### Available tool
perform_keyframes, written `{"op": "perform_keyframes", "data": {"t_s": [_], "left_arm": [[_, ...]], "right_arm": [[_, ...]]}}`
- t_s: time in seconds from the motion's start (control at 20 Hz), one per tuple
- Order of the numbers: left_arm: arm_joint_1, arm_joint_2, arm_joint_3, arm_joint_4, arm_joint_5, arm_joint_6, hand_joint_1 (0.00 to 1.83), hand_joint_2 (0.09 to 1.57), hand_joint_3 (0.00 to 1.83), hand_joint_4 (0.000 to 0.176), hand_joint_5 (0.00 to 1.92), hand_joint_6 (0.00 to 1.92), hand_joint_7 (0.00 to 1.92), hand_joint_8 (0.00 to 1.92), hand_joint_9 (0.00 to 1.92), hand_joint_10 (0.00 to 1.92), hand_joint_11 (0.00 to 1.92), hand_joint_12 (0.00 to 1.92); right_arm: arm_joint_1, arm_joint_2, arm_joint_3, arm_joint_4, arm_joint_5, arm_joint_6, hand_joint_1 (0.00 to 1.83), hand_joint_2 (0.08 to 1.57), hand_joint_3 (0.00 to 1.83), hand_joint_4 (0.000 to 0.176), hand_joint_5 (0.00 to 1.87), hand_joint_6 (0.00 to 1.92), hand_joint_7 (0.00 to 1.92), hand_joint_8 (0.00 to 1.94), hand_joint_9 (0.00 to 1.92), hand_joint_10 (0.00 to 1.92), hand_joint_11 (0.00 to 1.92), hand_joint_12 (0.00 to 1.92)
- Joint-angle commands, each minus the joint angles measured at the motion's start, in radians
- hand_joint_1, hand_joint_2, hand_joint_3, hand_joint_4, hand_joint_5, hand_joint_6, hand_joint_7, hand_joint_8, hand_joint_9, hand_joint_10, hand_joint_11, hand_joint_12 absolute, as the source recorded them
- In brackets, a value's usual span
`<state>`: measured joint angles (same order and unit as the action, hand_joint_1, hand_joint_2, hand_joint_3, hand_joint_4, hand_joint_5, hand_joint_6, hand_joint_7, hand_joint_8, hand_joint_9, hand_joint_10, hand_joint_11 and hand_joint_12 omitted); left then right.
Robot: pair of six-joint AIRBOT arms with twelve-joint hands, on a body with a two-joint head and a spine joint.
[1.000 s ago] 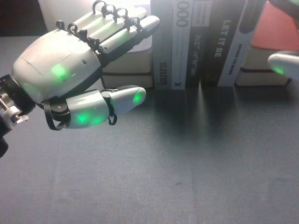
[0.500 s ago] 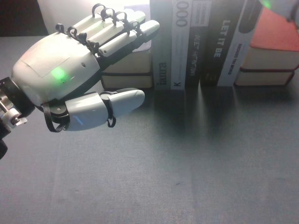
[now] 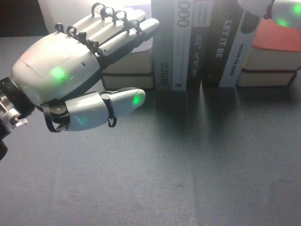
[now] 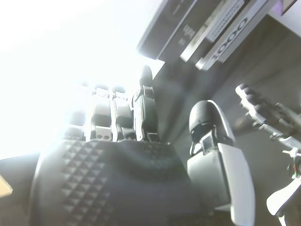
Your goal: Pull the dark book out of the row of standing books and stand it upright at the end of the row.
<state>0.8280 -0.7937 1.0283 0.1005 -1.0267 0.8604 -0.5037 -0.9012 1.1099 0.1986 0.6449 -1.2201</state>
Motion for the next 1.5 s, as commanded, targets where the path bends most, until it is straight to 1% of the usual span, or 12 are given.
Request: {"op": "perform_keyframes", "data": {"t_s": [0.0, 0.15, 0.2, 0.25, 0.35, 0.4, 0.45, 0.6, 0.85, 1.25, 1.35, 1.45], "left_arm": [[-0.007, -0.002, 0.0, -0.013, -0.127, 0.002, 0.0, 1.35, 0.0, 0.06, 0.01, 0.01, 0.0, 0.0, 0.0, 0.0, 0.0, 0.0], [0.01, 0.003, -0.003, -0.026, -0.137, 0.002, 0.0, 1.34, 0.0, 0.069, 0.0, 0.0, 0.0, 0.0, 0.0, 0.0, 0.0, 0.0], [0.014, 0.005, -0.004, -0.03, -0.141, 0.002, 0.0, 1.36, 0.0, 0.046, 0.03, 0.01, 0.0, 0.0, 0.0, 0.0, 0.0, 0.0], [0.015, 0.006, -0.005, -0.031, -0.143, 0.002, 0.0, 1.36, 0.0, 0.046, 0.03, 0.01, 0.0, 0.0, 0.0, 0.0, 0.0, 0.0], [0.018, 0.006, -0.005, -0.033, -0.145, 0.002, 0.0, 1.36, 0.0, 0.051, 0.03, 0.01, 0.0, 0.0, 0.0, 0.0, 0.0, 0.0], [0.018, 0.006, -0.005, -0.034, -0.145, 0.002, 0.0, 1.36, 0.0, 0.039, 0.03, 0.01, 0.0, 0.0, 0.0, 0.0, 0.0, 0.0], [0.018, 0.006, -0.005, -0.034, -0.146, 0.002, 0.0, 1.36, 0.01, 0.048, 0.03, 0.01, 0.0, 0.0, 0.0, 0.0, 0.0, 0.0], [0.02, 0.005, -0.006, -0.038, -0.148, 0.002, 0.04, 1.35, 0.0, 0.048, 0.07, 0.02, 0.0, 0.0, 0.0, 0.0, 0.0, 0.0], [0.025, 0.006, -0.006, -0.044, -0.153, 0.002, 0.0, 1.32, 0.0, 0.06, 0.04, 0.0, 0.0, 0.0, 0.0, 0.0, 0.0, 0.0], [0.042, 0.009, -0.009, -0.057, -0.163, 0.002, 0.0, 1.3, 0.0, 0.05, 0.07, 0.01, 0.0, 0.0, 0.0, 0.0, 0.0, 0.0], [0.045, 0.01, -0.01, -0.057, -0.162, 0.002, 0.0, 1.3, 0.0, 0.067, 0.06, 0.01, 0.0, 0.0, 0.0, 0.0, 0.0, 0.0], [0.045, 0.01, -0.01, -0.06, -0.162, 0.002, 0.0, 1.3, 0.0, 0.064, 0.06, 0.01, 0.0, 0.0, 0.0, 0.0, 0.0, 0.0]], "right_arm": [[0.016, 0.0, 0.002, -0.001, 0.119, -0.004, 0.0, 1.32, 0.0, 0.0, 0.47, 0.17, 0.0, 0.0, 0.0, 0.0, 0.0, 0.0], [0.015, 0.003, -0.022, -0.015, 0.121, -0.004, 0.1, 1.33, 0.0, 0.0, 0.56, 0.21, 0.0, 0.0, 0.0, 0.0, 0.0, 0.0], [0.013, 0.01, -0.035, -0.025, 0.124, -0.004, 0.1, 1.33, 0.0, 0.0, 0.53, 0.31, 0.0, 0.0, 0.0, 0.0, 0.0, 0.0], [0.009, 0.016, -0.045, -0.031, 0.128, -0.004, 0.1, 1.33, 0.0, 0.0, 0.53, 0.31, 0.0, 0.0, 0.0, 0.0, 0.0, 0.0], [-0.011, 0.036, -0.074, -0.046, 0.149, -0.004, 0.35, 1.32, 0.0, 0.0, 0.54, 0.35, 0.01, 0.0, 0.0, 0.0, 0.0, 0.0], [-0.024, 0.048, -0.09, -0.051, 0.161, -0.004, 0.58, 1.33, 0.0, 0.0, 0.55, 0.35, 0.01, 0.0, 0.0, 0.0, 0.0, 0.0], [-0.037, 0.062, -0.106, -0.056, 0.168, -0.003, 0.59, 1.36, 0.0, 0.0, 0.55, 0.35, 0.01, 0.0, 0.0, 0.0, 0.0, 0.0], [-0.073, 0.097, -0.144, -0.104, 0.199, 0.034, 0.25, 1.39, 0.02, 0.0, 0.56, 0.32, 0.04, 0.01, 0.0, 0.0, 0.0, 0.0], [-0.151, 0.165, -0.197, -0.218, 0.289, 0.189, 0.02, 1.4, 0.01, 0.0, 0.53, 0.3, 0.04, 0.0, 0.0, 0.0, 0.0, 0.0], [-0.254, 0.21, -0.239, -0.409, 0.302, 0.444, 0.0, 1.28, 0.0, 0.0, 0.59, 0.32, 0.08, 0.02, 0.0, 0.0, 0.0, 0.0], [-0.284, 0.224, -0.251, -0.437, 0.314, 0.497, 0.0, 1.27, 0.0, 0.0, 0.62, 0.33, 0.11, 0.03, 0.0, 0.0, 0.0, 0.0], [-0.308, 0.239, -0.263, -0.475, 0.339, 0.562, 0.0, 1.27, 0.0, 0.0, 0.62, 0.32, 0.13, 0.03, 0.0, 0.0, 0.0, 0.0]]}}
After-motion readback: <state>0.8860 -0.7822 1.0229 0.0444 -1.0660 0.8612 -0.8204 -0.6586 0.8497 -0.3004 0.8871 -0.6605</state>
